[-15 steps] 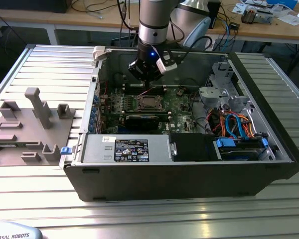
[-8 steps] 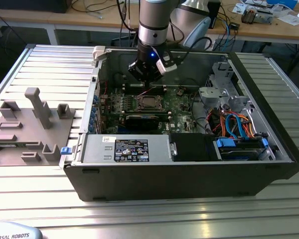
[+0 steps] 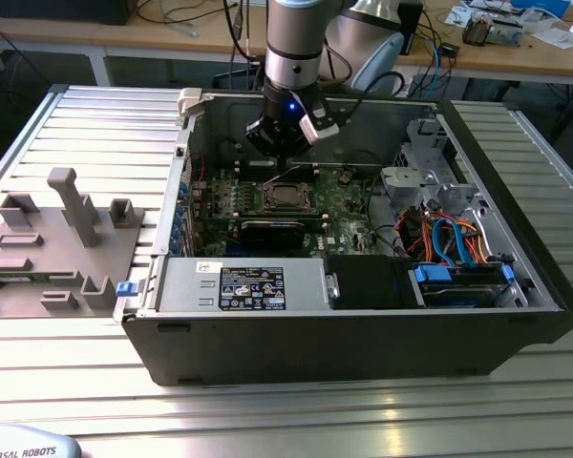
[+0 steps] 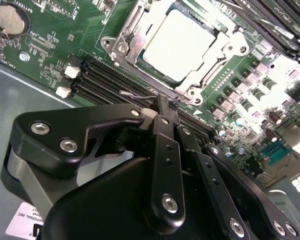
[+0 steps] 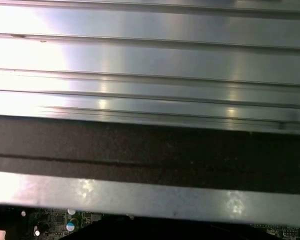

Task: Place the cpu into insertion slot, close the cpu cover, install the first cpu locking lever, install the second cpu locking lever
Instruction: 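Install the first cpu locking lever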

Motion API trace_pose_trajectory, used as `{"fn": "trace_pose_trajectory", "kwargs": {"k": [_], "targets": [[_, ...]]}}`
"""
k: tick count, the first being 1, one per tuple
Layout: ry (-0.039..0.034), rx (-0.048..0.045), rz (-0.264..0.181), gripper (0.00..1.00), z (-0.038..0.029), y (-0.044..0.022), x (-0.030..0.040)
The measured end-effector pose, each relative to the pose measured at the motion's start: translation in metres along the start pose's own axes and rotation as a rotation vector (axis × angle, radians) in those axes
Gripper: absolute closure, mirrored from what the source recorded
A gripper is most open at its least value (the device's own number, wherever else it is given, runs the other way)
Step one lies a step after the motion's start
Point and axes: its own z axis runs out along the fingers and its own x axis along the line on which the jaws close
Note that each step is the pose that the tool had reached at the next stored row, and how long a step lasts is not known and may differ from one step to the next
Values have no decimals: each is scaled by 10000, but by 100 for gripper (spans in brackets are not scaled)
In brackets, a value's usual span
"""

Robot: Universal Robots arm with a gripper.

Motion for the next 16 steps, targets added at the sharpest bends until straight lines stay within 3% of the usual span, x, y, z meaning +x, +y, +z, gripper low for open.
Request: {"fn": "trace_pose_trajectory", "kwargs": {"k": [7,16], "targets": [[4,32,-44,89,19,4,-4],[11,77,-129,89,66,-4,-98]]}}
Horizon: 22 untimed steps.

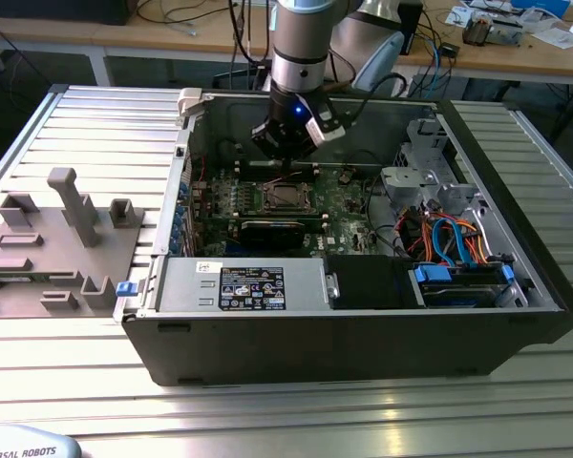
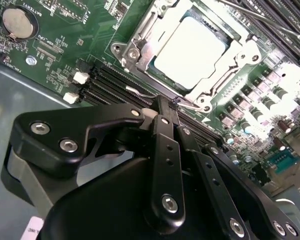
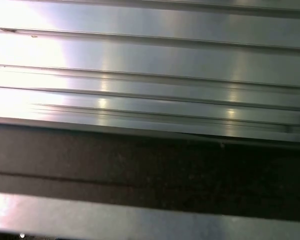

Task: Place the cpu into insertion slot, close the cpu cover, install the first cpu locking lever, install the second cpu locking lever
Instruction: 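Install the first cpu locking lever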

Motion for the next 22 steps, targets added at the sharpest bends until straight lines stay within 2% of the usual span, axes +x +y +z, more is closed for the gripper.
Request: {"fn": "trace_pose_trajectory", "kwargs": {"k": [9,22], "targets": [[2,18,-33,89,93,-6,-42],[7,23,-42,89,149,-11,-74]]}}
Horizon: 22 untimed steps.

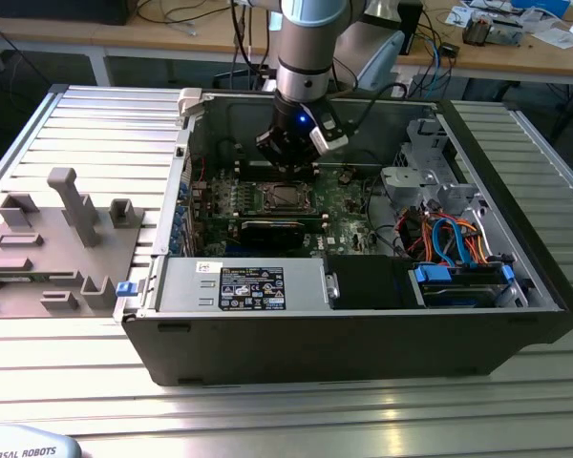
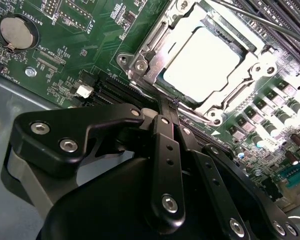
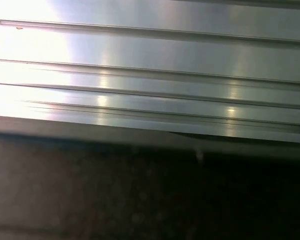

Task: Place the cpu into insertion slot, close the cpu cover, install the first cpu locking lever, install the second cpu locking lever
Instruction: 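Install the first cpu locking lever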

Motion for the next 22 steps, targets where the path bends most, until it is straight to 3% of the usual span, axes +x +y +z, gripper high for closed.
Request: {"fn": "trace_pose_trajectory", "kwargs": {"k": [7,14,22], "targets": [[-2,-3,-1,89,2,-5,-10],[1,-6,-10,89,0,-14,-117],[8,-63,-40,89,8,-15,-140]]}}
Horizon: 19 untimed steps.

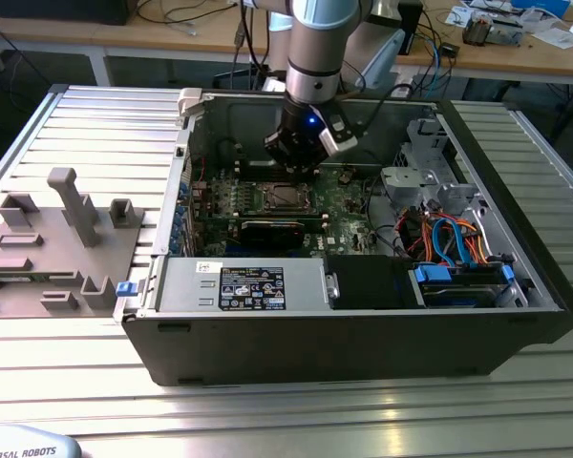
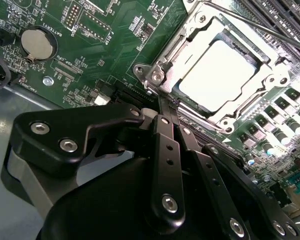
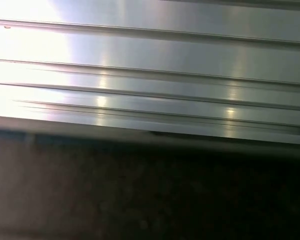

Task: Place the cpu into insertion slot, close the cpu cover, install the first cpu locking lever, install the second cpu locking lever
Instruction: 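Install the first cpu locking lever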

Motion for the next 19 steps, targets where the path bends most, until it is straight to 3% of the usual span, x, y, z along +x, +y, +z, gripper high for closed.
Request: {"fn": "trace_pose_trajectory", "kwargs": {"k": [7,10,12,19], "targets": [[2,-39,-14,89,6,1,-21],[5,-36,-15,89,-75,3,-19],[4,-39,-16,89,-96,2,-18],[4,-55,-16,89,-99,-111,-8]]}}
